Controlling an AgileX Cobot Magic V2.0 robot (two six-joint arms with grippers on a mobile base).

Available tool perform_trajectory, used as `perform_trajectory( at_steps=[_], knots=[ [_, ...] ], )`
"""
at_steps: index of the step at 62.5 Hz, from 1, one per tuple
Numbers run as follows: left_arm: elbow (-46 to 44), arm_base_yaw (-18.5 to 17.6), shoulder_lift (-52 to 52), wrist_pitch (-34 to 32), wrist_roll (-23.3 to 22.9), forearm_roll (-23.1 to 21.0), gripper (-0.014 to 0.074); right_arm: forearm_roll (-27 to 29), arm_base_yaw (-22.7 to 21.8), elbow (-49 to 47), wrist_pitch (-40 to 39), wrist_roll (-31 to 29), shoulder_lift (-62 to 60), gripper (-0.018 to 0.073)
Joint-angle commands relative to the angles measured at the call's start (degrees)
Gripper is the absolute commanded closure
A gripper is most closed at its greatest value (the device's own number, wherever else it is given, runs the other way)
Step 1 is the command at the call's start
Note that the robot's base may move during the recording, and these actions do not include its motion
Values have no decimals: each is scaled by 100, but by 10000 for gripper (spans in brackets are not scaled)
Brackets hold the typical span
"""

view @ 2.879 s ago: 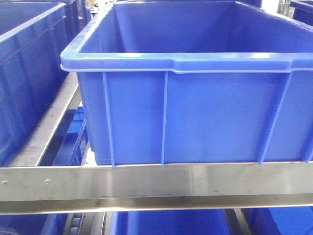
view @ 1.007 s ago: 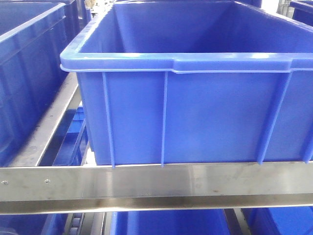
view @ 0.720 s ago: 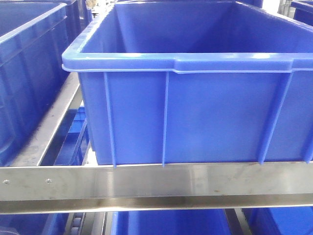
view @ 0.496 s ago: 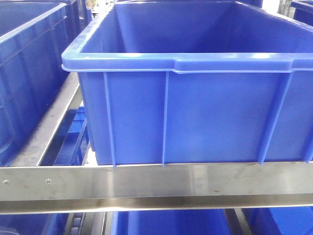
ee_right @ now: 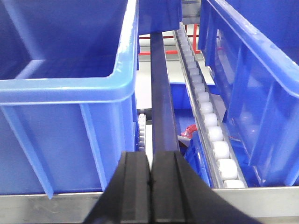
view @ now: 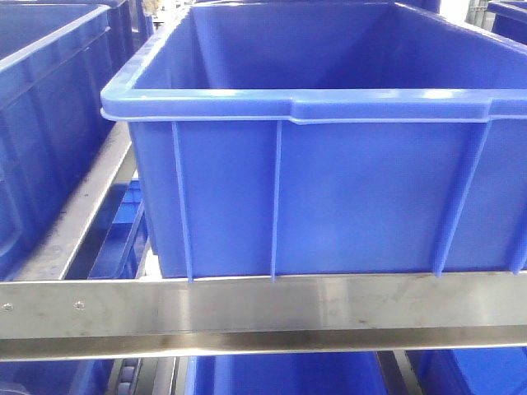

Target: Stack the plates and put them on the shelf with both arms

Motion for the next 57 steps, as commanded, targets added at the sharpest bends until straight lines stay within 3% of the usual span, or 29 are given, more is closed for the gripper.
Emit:
perform_trajectory(
  at_steps=[1,57],
  knots=[
    [139,8,-115,-529,-5,-42,512,-32,-35,-90,-509,-19,-128,503],
    [139,8,-103,-565,-5,-42,512,-32,-35,-90,-509,-19,-128,503]
  ],
)
